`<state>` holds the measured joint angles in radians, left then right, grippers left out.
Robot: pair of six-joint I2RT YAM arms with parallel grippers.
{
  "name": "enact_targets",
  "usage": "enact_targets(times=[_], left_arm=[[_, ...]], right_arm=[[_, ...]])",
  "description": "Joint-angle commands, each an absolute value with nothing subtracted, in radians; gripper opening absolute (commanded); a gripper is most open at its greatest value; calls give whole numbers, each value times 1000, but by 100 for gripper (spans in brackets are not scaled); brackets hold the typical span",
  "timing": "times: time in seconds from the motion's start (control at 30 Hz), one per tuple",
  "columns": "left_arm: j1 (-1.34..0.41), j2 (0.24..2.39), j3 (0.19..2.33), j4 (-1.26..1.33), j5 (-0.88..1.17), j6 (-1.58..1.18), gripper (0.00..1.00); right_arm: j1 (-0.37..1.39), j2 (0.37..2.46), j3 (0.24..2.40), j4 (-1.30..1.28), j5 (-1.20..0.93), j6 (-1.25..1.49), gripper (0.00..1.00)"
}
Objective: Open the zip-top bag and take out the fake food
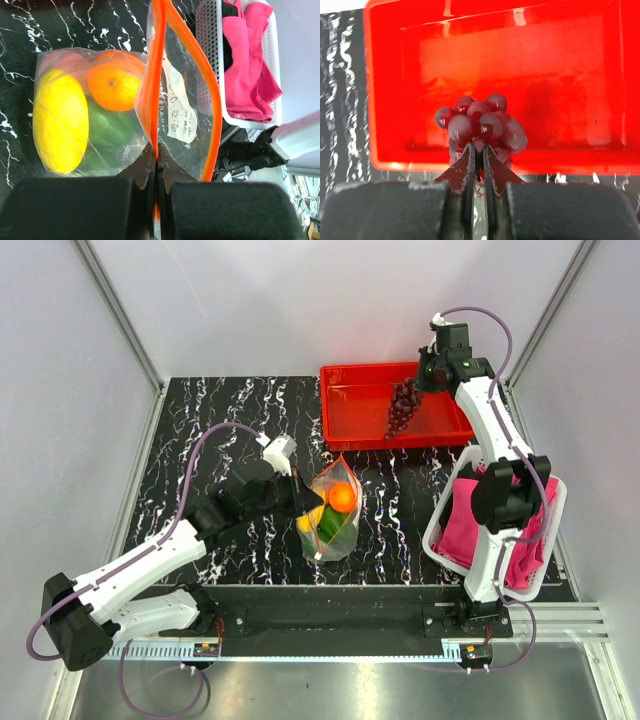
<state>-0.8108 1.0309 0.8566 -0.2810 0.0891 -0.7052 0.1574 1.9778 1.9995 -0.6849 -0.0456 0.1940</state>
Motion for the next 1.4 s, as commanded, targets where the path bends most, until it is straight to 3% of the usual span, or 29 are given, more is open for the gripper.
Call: enact_targets(times=[0.0, 0.17, 0.27, 0.3, 0.37, 0.4, 0.53, 0.63, 0.83, 1.03, 1.27, 1.37], left_arm=[[-813, 1022, 851, -209, 136, -689, 0], [-813, 1022, 854, -206, 147, -692, 0], [-813, 1028, 857, -203, 155, -695, 0], [-813, 1029, 856, -201, 156, -696, 0], [-813, 1029, 853, -193, 160, -704, 0], [-815, 1029, 851, -190, 161, -707, 0], [-813, 1028, 847, -179, 155, -726, 0], [-813, 1028, 847, -173, 150, -736, 0], [-813, 1022, 841, -173, 129, -745, 0], [-813, 1022, 841, -169, 130, -765, 0], [-815, 1038, 854, -149, 147, -772, 0], [-815, 1049, 853, -146, 150, -775, 0]], right_arm=[[153, 2023, 2085, -621, -113, 213, 1], [153, 2121, 2137, -626, -135, 233, 10], [153, 2149, 2155, -666, -155, 245, 23], [153, 2152, 2154, -673, -156, 248, 36], [153, 2157, 2154, -713, -144, 256, 48], [155, 2160, 2157, -728, -111, 261, 59], [153, 2122, 2135, -822, -25, 275, 78], [155, 2013, 2021, -836, -6, 298, 86], [184, 1696, 1639, -706, -78, 454, 94], [356, 1410, 1384, -687, -69, 442, 97], [396, 1033, 988, -338, -499, 650, 100], [400, 921, 922, -314, -548, 712, 100]])
